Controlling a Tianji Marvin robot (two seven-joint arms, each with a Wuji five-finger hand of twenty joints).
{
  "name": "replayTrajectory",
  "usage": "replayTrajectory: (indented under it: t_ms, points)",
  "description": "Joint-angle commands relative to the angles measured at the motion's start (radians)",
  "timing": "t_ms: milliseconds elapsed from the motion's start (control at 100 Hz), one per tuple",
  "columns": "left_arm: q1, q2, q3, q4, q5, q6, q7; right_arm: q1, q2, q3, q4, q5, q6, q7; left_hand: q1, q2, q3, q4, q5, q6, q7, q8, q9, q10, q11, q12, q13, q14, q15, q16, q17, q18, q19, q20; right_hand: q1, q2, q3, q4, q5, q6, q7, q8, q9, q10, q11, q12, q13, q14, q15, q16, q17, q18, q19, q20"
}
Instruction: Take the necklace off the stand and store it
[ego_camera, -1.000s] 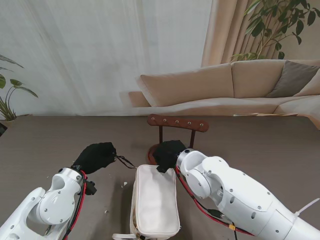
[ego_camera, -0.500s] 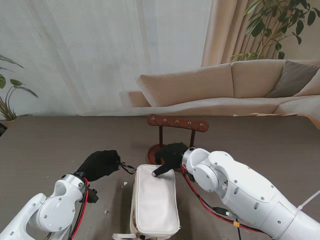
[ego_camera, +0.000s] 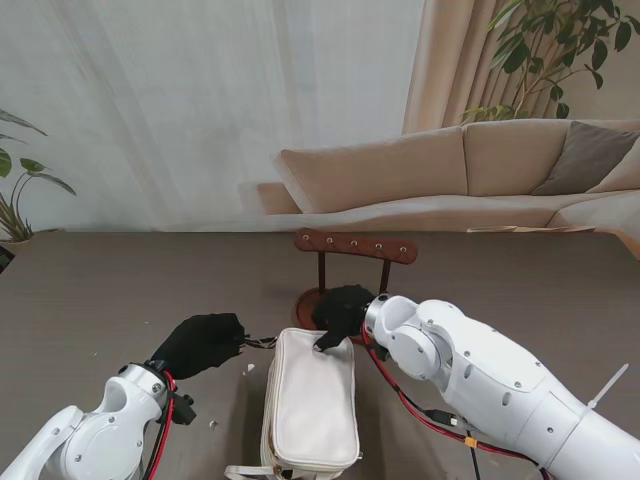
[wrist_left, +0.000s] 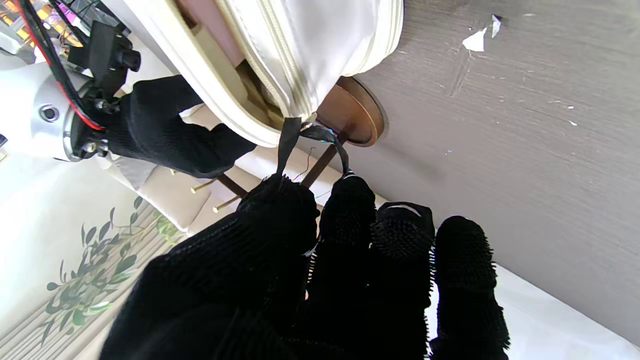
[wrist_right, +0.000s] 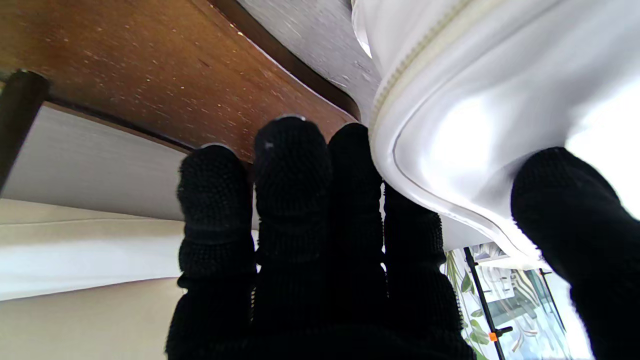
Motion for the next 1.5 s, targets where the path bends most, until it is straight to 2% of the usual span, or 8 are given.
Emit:
replayTrajectory:
  t_ms: [0, 250, 690, 820, 910, 980, 1170, 1490]
  points:
    - [0.017, -0.002, -0.004, -0.020, -0.003, -0.010, -0.018, 0.001, 0.000, -0.012, 0.016, -0.005, 0.013, 0.025, 0.043, 0.034, 0.004, 0.040, 0.040, 0.006, 0.104, 0.030, 0.002, 0.009, -0.001, 0.002, 0.003, 0.014, -0.009, 0.005, -0.020, 0.009, 0.005, -0.006, 0.086, -0.053, 0.148, 0.111, 0.160, -0.057, 0.207, 0.137, 0.060, -0.009, 0.025, 0.033, 0.054, -0.003, 0.064, 0.030, -0.135, -0.014, 0.076, 0.011]
    - [0.049, -0.005, -0.015, -0.061, 0.000, -0.036, 0.000, 0.018, -0.001, -0.037, 0.014, -0.028, 0.092, 0.039, 0.045, 0.035, -0.002, 0.043, 0.040, 0.006, 0.103, 0.031, 0.004, 0.010, 0.000, 0.000, 0.004, 0.013, -0.009, 0.005, -0.019, 0.010, 0.006, -0.005, 0.081, -0.151, 0.244, 0.148, 0.249, -0.056, 0.214, 0.210, 0.155, 0.002, 0.019, 0.085, 0.057, -0.009, 0.247, 0.083, -0.053, 0.002, 0.138, 0.027]
    - [0.085, -0.009, -0.022, -0.105, 0.016, -0.057, 0.031, 0.012, 0.004, -0.032, 0.002, -0.073, 0.159, 0.050, 0.045, 0.036, -0.004, 0.043, 0.040, 0.006, 0.103, 0.031, 0.004, 0.008, 0.001, -0.001, 0.006, 0.011, -0.009, 0.005, -0.017, 0.012, 0.006, -0.003, 0.070, -0.148, 0.232, 0.153, 0.241, -0.071, 0.183, 0.221, 0.144, -0.003, -0.009, 0.114, 0.056, -0.029, 0.254, 0.072, -0.052, -0.008, 0.140, 0.022]
    - [0.087, -0.008, -0.021, -0.099, 0.011, -0.048, 0.020, -0.018, 0.004, 0.010, -0.007, -0.079, 0.111, 0.017, 0.046, 0.036, -0.005, 0.044, 0.040, 0.006, 0.103, 0.031, 0.003, 0.009, 0.000, -0.002, 0.005, 0.012, -0.009, 0.005, -0.017, 0.012, 0.006, -0.003, 0.025, -0.023, 0.024, 0.100, 0.058, -0.103, 0.016, 0.046, 0.014, 0.018, -0.086, 0.049, 0.039, 0.007, 0.033, -0.015, -0.150, 0.017, 0.083, 0.024]
    - [0.086, -0.007, -0.018, -0.092, 0.002, -0.043, 0.012, -0.037, 0.004, 0.038, -0.020, -0.081, 0.073, 0.001, 0.047, 0.037, -0.006, 0.044, 0.040, 0.007, 0.102, 0.031, 0.003, 0.010, 0.000, -0.002, 0.005, 0.015, -0.009, 0.005, -0.020, 0.010, 0.004, -0.003, -0.048, 0.111, -0.109, 0.224, -0.092, -0.057, -0.229, 0.054, -0.131, 0.036, -0.157, -0.036, -0.087, 0.037, -0.146, -0.020, -0.252, 0.037, -0.010, 0.021]
    - [0.085, -0.006, -0.016, -0.088, 0.000, -0.042, 0.008, -0.048, 0.002, 0.054, -0.029, -0.079, 0.054, -0.016, 0.048, 0.037, -0.008, 0.044, 0.040, 0.008, 0.101, 0.031, 0.003, 0.011, 0.000, -0.002, 0.005, 0.015, -0.010, 0.005, -0.021, 0.010, 0.003, -0.004, -0.063, 0.122, -0.159, 0.229, -0.234, -0.029, -0.317, 0.050, -0.237, 0.046, -0.221, -0.095, -0.178, 0.062, -0.258, -0.055, -0.314, 0.048, -0.054, 0.015]
    - [0.091, -0.003, -0.015, -0.085, -0.004, -0.037, -0.006, -0.062, -0.009, 0.069, -0.060, -0.086, 0.034, -0.072, 0.048, 0.039, -0.010, 0.045, 0.040, 0.006, 0.100, 0.032, 0.002, 0.009, 0.000, -0.002, 0.003, 0.013, -0.010, 0.005, -0.022, 0.008, 0.002, -0.004, -0.079, 0.152, -0.249, 0.217, -0.474, 0.014, -0.303, -0.081, -0.393, 0.053, -0.221, -0.202, -0.278, 0.085, -0.329, -0.085, -0.382, 0.049, -0.098, 0.032]
    - [0.097, -0.003, -0.007, -0.074, -0.011, -0.039, -0.008, 0.044, -0.023, -0.050, -0.027, -0.041, -0.044, -0.050, 0.053, 0.041, -0.015, 0.047, 0.039, 0.008, 0.097, 0.034, 0.000, 0.010, -0.001, -0.001, 0.001, 0.013, -0.011, 0.006, -0.028, 0.008, -0.002, -0.004, -0.081, 0.167, -0.300, 0.190, -0.594, -0.046, -0.312, -0.127, -0.493, 0.040, -0.222, -0.216, -0.348, 0.072, -0.347, -0.096, -0.433, 0.030, -0.136, 0.023]
